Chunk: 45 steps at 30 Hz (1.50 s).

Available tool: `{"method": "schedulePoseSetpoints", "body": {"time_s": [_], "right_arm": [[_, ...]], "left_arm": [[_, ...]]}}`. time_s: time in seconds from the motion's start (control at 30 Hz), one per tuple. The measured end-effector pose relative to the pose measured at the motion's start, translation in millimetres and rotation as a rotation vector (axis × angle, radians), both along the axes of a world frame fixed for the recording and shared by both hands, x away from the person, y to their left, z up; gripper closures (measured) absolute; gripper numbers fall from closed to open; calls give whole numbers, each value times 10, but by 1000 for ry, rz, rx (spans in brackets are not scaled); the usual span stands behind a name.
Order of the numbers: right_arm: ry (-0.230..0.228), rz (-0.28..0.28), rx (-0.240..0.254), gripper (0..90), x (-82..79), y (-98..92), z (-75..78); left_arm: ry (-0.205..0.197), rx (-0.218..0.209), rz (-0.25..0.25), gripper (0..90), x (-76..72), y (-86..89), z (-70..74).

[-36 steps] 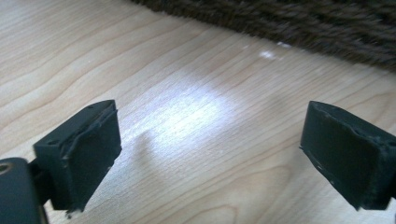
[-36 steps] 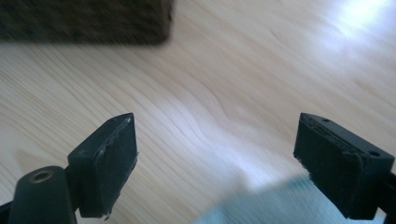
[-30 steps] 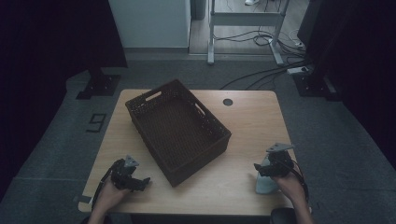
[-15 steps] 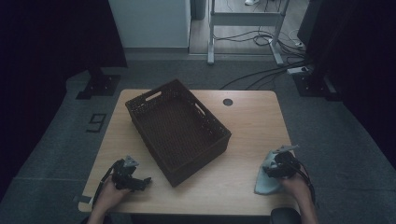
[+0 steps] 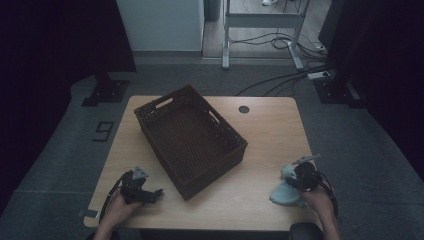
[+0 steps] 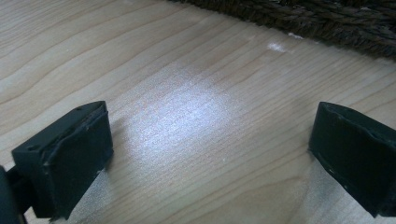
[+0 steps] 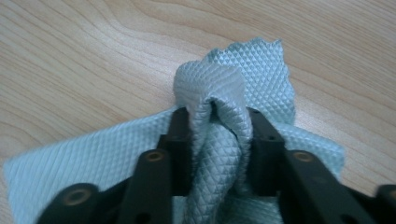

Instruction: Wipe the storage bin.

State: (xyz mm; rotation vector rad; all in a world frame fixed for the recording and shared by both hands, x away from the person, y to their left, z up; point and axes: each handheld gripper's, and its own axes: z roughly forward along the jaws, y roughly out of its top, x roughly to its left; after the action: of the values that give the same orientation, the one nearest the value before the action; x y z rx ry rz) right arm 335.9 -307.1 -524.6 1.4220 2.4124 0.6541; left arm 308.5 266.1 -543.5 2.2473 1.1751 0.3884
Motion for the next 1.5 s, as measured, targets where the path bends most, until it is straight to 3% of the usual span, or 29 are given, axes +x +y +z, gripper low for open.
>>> {"method": "schedulePoseSetpoints", "body": {"time_s": [0.13, 0.4, 0.53, 0.63, 0.67, 0.73, 0.8, 0.93, 1.2, 1.5], "right_arm": [[-4, -8, -1, 734, 0, -6, 15], [-93, 10, 91, 727, -56, 57, 202], [-124, 29, 111, 725, -69, 99, 246], [-148, 40, 133, 726, -73, 127, 292], [-160, 37, 158, 725, -74, 144, 320], [-166, 40, 171, 725, -68, 163, 343], [-174, 48, 178, 722, -56, 186, 357], [-190, 69, 193, 718, -32, 243, 400], [-237, 96, 232, 714, 63, 371, 505], [-250, 143, 239, 710, 210, 592, 561]], "left_arm": [[2, 1, -4, 0, 6, 1, 2], [58, 37, -12, 0, 24, -39, 54], [68, 15, -20, 0, 38, -60, 67], [45, 7, -22, 2, 55, -94, 88], [32, 6, -22, 9, 64, -110, 101], [-13, -9, -13, 18, 90, -176, 138], [-31, -14, -15, 24, 107, -231, 147], [-65, 14, -40, 23, 131, -367, 151], [-93, 27, -55, 19, 147, -465, 151], [-93, 11, -70, 20, 136, -512, 145]]}}
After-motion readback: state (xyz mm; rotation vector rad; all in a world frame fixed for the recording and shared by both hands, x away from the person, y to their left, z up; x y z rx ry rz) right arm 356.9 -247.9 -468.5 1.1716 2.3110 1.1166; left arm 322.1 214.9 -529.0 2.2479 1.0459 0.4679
